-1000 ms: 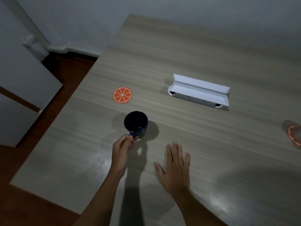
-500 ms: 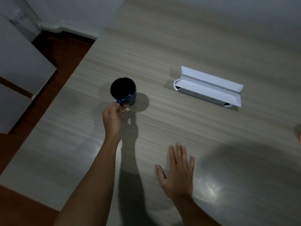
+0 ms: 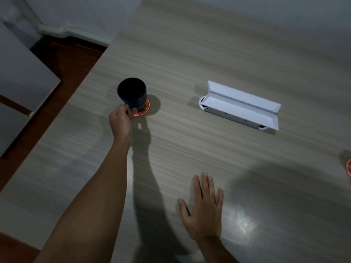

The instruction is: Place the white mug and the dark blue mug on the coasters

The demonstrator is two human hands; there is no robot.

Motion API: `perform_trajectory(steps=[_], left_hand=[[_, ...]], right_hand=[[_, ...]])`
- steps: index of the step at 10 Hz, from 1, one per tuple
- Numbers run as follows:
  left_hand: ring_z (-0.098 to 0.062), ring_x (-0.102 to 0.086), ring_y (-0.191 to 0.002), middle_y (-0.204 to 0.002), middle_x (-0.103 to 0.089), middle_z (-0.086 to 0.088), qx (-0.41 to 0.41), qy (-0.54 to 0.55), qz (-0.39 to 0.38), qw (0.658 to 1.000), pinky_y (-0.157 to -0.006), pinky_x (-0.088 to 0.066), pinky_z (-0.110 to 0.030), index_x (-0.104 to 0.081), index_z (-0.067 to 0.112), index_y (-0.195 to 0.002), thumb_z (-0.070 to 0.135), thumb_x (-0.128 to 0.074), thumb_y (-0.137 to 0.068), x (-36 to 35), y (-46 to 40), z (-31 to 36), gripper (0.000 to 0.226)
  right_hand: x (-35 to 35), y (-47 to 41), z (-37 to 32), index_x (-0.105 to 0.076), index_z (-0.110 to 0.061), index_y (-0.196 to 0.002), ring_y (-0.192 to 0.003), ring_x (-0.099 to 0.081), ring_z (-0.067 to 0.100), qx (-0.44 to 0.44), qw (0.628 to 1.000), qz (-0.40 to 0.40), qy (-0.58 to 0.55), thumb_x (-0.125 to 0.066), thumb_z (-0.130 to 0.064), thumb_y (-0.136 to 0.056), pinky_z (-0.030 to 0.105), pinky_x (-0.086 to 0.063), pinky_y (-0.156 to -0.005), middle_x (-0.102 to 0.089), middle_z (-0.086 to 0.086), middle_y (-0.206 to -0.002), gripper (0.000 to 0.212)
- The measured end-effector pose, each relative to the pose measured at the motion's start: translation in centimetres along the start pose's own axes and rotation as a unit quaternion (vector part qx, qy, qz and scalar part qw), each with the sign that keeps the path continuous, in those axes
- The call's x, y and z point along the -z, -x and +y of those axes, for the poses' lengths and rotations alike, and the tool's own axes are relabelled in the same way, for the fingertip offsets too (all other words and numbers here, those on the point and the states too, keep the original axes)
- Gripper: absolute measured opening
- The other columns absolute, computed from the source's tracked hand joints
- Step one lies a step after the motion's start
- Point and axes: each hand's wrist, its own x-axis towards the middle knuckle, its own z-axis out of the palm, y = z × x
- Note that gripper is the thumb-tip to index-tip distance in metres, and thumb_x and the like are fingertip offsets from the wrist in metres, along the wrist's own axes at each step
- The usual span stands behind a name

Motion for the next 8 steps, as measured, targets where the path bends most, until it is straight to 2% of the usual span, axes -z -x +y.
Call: perform_trajectory(steps=[1, 3, 5, 6, 7, 8], left_hand=[[-0.024, -0.070, -0.087, -0.073, -0.062, -0.009, 0.005, 0.000, -0.001, 1.000, -0.082, -0.055, -0.039, -0.048, 0.017, -0.057, 0.007, -0.047, -0.087, -0.1, -0.5, 0.0, 0.031], [-0.019, -0.070, -0.080, -0.078, -0.062, -0.013, 0.014, -0.005, 0.002, 1.000, -0.081, -0.055, -0.038, -0.049, 0.018, -0.056, 0.011, -0.048, -0.085, 0.2, -1.0, -0.5, 0.030], [-0.020, -0.073, -0.087, -0.081, -0.069, -0.011, 0.011, -0.028, -0.014, 0.999, -0.081, -0.055, -0.042, -0.051, 0.021, -0.057, 0.017, -0.049, -0.083, 0.6, -1.0, -0.6, 0.026], [-0.022, -0.073, -0.090, -0.095, -0.072, -0.011, 0.005, -0.051, -0.031, 0.998, -0.077, -0.054, -0.044, -0.056, 0.021, -0.074, 0.024, -0.051, -0.086, 0.8, -0.5, -0.5, 0.013], [-0.026, -0.072, -0.091, -0.118, -0.069, -0.016, -0.010, -0.063, -0.049, 0.997, -0.079, -0.058, -0.047, -0.049, 0.025, -0.098, 0.033, -0.055, -0.095, 1.8, 0.4, -0.6, 0.010], [-0.027, -0.076, -0.092, -0.119, -0.068, -0.013, -0.027, -0.069, -0.053, 0.996, -0.079, -0.059, -0.042, -0.039, 0.023, -0.113, 0.038, -0.055, -0.097, 3.4, 2.4, -1.5, 0.027]], right_hand=[[0.1, 0.1, 0.0, -0.025, -0.022, -0.163, -0.162, -0.010, 0.023, -0.001, 1.000, -0.004, 0.001, -0.042, -0.069, -0.092, 0.058, -0.017, -0.128, -0.017, 0.003, -0.174, 0.087], [0.3, 0.1, -0.1, -0.024, -0.021, -0.164, -0.162, -0.009, 0.022, 0.003, 1.000, -0.009, 0.002, -0.039, -0.068, -0.093, 0.056, -0.011, -0.129, -0.015, 0.002, -0.175, 0.086], [0.3, 0.2, 0.0, -0.026, -0.021, -0.163, -0.162, -0.010, 0.022, 0.007, 1.000, -0.005, 0.002, -0.041, -0.067, -0.093, 0.056, -0.012, -0.129, -0.017, 0.003, -0.174, 0.085], [0.2, 0.1, 0.0, -0.026, -0.021, -0.163, -0.162, -0.012, 0.023, 0.011, 1.000, 0.010, 0.001, -0.042, -0.067, -0.093, 0.056, -0.012, -0.129, -0.019, 0.003, -0.174, 0.085], [-0.1, 0.2, 0.3, -0.027, -0.021, -0.162, -0.162, -0.013, 0.023, 0.017, 1.000, 0.022, 0.000, -0.039, -0.068, -0.094, 0.057, -0.014, -0.128, -0.021, 0.004, -0.173, 0.084], [-0.1, 0.0, 0.2, -0.029, -0.021, -0.162, -0.162, -0.015, 0.024, 0.015, 1.000, 0.026, 0.001, -0.039, -0.068, -0.094, 0.057, -0.014, -0.128, -0.022, 0.004, -0.173, 0.083]])
